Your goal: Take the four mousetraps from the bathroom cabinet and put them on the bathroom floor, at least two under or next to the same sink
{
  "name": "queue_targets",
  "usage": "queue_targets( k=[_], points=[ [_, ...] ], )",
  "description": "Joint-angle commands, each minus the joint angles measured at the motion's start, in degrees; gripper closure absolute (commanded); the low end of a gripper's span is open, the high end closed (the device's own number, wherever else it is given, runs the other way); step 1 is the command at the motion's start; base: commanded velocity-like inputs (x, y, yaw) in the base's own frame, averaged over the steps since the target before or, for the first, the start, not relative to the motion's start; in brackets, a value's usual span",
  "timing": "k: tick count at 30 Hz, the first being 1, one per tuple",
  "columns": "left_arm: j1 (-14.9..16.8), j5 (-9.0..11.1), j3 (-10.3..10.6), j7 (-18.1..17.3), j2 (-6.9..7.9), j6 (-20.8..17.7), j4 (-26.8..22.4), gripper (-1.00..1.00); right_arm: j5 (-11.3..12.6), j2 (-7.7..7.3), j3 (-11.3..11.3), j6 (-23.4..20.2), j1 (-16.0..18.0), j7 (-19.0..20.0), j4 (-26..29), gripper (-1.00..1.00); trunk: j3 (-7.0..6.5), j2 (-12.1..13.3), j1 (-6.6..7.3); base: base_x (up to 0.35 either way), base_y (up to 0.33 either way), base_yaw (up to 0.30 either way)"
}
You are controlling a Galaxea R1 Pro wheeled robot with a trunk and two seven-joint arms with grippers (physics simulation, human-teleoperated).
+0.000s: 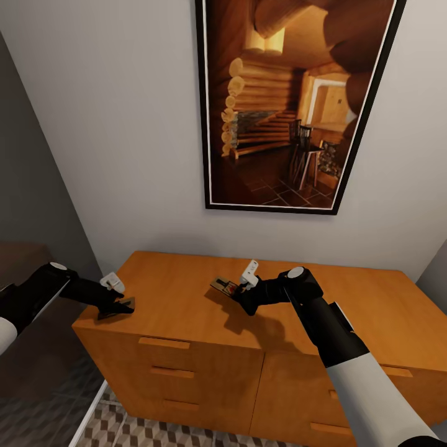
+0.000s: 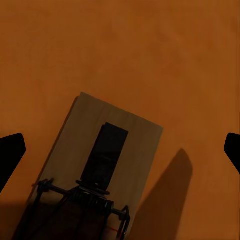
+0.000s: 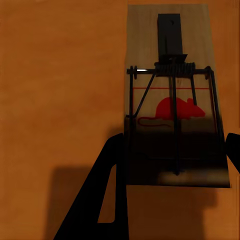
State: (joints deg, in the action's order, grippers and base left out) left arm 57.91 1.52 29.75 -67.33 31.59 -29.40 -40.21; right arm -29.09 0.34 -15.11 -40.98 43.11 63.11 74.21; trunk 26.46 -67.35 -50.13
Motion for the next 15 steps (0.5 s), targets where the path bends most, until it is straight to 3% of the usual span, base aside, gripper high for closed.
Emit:
queue_targets(
  k=[1, 15],
  points=[
    [0.0, 0.0, 0.3, 0.0, 0.05, -0.6, 0.0, -1.00, -0.3, 0.06, 0.0, -0.4, 0.0, 0.5, 0.0, 1.00, 0.08, 0.0, -0.01, 0.000, 0.000, 0.000],
    [0.0, 0.0, 0.4, 0.0, 0.19, -0.7, -0.4, -1.00, -0.4, 0.23, 0.0, -0.2, -1.5, 0.5, 0.1, 1.00, 0.08, 0.0, -0.01, 0.000, 0.000, 0.000]
  ],
)
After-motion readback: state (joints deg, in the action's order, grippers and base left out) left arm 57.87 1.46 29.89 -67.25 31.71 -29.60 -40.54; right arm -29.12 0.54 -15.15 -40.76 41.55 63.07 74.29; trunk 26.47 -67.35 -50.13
